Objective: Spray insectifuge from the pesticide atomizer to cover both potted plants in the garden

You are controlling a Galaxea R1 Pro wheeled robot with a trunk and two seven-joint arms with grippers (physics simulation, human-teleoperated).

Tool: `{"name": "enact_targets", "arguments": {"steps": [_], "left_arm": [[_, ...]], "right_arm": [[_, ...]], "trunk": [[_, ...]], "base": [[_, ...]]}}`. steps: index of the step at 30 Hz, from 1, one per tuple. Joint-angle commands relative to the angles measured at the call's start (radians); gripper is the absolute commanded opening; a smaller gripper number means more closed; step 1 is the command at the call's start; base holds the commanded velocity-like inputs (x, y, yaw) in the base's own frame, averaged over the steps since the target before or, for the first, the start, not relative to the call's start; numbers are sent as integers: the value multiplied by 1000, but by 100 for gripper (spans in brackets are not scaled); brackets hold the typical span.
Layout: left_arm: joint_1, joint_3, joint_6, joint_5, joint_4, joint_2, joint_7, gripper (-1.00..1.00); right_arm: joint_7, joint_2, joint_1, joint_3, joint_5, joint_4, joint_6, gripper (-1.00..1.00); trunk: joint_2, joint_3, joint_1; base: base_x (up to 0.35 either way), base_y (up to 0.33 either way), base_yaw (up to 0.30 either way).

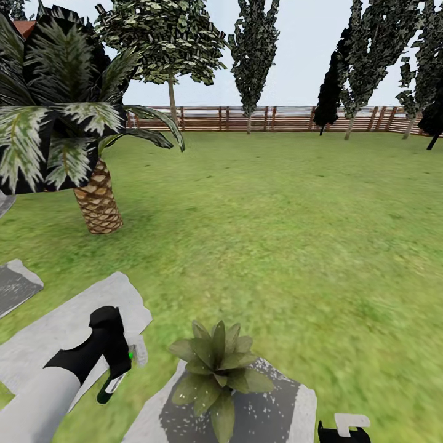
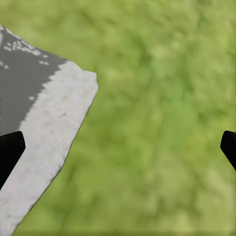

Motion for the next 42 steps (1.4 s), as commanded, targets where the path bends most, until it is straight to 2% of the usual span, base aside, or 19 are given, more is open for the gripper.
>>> {"name": "enact_targets", "arguments": {"steps": [1,4,6,7,9,11,13,17,19,23,26,33,42], "left_arm": [[-11,14,13,-2,-3,-1,-10,-100],[-52,61,15,6,-14,-2,-19,-100],[-56,121,10,22,-17,-1,-21,-100],[-53,175,-1,39,-13,2,-21,-100],[-50,191,-30,49,-5,2,-21,-100],[-48,196,-70,54,-1,-3,-19,-100],[-46,198,-103,52,13,-27,-16,-100],[-46,195,-114,41,40,-43,-11,-100],[-46,199,-113,39,41,-36,-8,-100],[-47,205,-102,37,42,-21,98,-100],[-47,208,-96,40,40,-20,128,-100],[-48,206,-68,40,31,-34,140,-100],[-45,204,-67,37,43,-22,140,-100]], "right_arm": [[-3,0,-1,-8,11,1,-3,100],[-3,0,-1,-8,11,1,-3,100],[-3,0,-1,-8,11,1,-3,100],[-3,0,-1,-8,11,1,-3,100],[-3,0,-1,-8,11,0,-3,100],[-3,0,-1,-8,10,0,-3,100],[-2,0,-1,-8,9,0,-3,100],[-2,1,-1,-8,9,0,-3,100],[-2,1,-1,-8,9,0,-3,100],[-2,1,-1,-8,9,0,-3,100],[-2,1,-1,-8,9,0,-3,100],[-2,-3,-1,-8,9,0,-3,100],[-2,-3,-1,-8,9,0,-3,100]], "trunk": [[0,-1,0],[0,-1,0],[0,-1,0],[0,-1,0],[0,-1,0],[0,-1,0],[0,-1,0],[0,-1,0],[0,-1,0],[0,-1,0],[0,-1,0],[0,-1,0],[0,-1,0]], "base": [[0,0,0],[0,0,0],[0,0,0],[0,0,0],[0,0,0],[0,0,0],[0,0,0],[0,0,143],[0,0,252],[0,0,81],[0,0,13],[0,0,1],[0,0,0]]}}
